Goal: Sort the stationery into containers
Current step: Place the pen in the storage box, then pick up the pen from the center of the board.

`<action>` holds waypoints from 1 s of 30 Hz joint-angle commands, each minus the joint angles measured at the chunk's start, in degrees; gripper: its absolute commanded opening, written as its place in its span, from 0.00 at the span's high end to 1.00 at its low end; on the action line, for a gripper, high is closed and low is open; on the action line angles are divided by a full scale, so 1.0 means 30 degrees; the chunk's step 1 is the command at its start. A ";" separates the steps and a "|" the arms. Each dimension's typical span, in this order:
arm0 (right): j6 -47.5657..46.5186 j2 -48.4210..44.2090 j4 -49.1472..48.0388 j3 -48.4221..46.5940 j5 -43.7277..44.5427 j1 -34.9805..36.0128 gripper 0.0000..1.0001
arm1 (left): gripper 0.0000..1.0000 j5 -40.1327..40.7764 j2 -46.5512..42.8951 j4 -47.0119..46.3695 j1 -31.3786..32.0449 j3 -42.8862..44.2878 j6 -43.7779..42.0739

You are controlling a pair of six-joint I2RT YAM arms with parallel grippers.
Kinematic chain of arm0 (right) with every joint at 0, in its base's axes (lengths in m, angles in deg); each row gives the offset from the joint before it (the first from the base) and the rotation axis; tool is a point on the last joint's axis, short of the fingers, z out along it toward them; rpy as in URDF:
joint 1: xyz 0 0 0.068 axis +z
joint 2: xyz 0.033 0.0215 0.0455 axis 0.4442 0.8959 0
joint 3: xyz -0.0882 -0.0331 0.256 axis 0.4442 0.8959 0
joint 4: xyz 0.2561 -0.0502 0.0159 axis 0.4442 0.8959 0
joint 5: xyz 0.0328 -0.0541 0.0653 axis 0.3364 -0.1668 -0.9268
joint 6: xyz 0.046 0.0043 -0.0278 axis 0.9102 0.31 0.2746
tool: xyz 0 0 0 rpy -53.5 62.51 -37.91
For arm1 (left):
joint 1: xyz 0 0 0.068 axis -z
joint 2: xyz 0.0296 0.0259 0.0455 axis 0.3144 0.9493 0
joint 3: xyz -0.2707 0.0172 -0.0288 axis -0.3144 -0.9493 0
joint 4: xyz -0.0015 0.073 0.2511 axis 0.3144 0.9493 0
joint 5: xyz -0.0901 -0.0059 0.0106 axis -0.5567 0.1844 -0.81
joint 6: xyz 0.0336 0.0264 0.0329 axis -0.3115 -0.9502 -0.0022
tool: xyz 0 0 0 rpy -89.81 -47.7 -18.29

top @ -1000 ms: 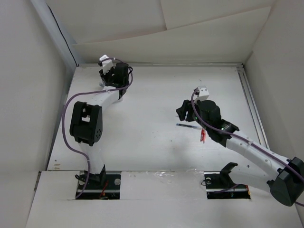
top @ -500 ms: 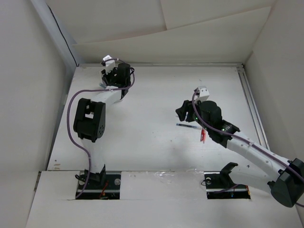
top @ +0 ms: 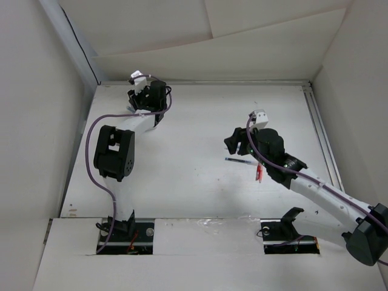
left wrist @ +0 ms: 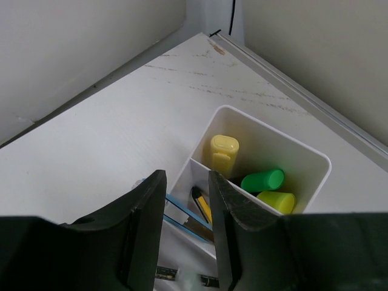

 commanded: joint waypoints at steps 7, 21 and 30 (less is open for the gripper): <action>0.0381 -0.0076 -0.1064 0.0186 0.1627 -0.0326 0.51 | 0.68 -0.0262 -0.2519 -0.0178 0.0068 -0.0095 0.0477; 0.5183 0.0368 0.6198 0.0064 0.6786 -0.3432 0.73 | 0.84 -0.9337 -0.8908 -0.1168 0.4482 -0.4075 0.5689; 0.6272 -0.1016 0.7142 0.2088 0.3515 -0.3432 0.83 | 0.90 -1.5308 -0.7942 -0.1877 0.8564 -0.7447 0.7069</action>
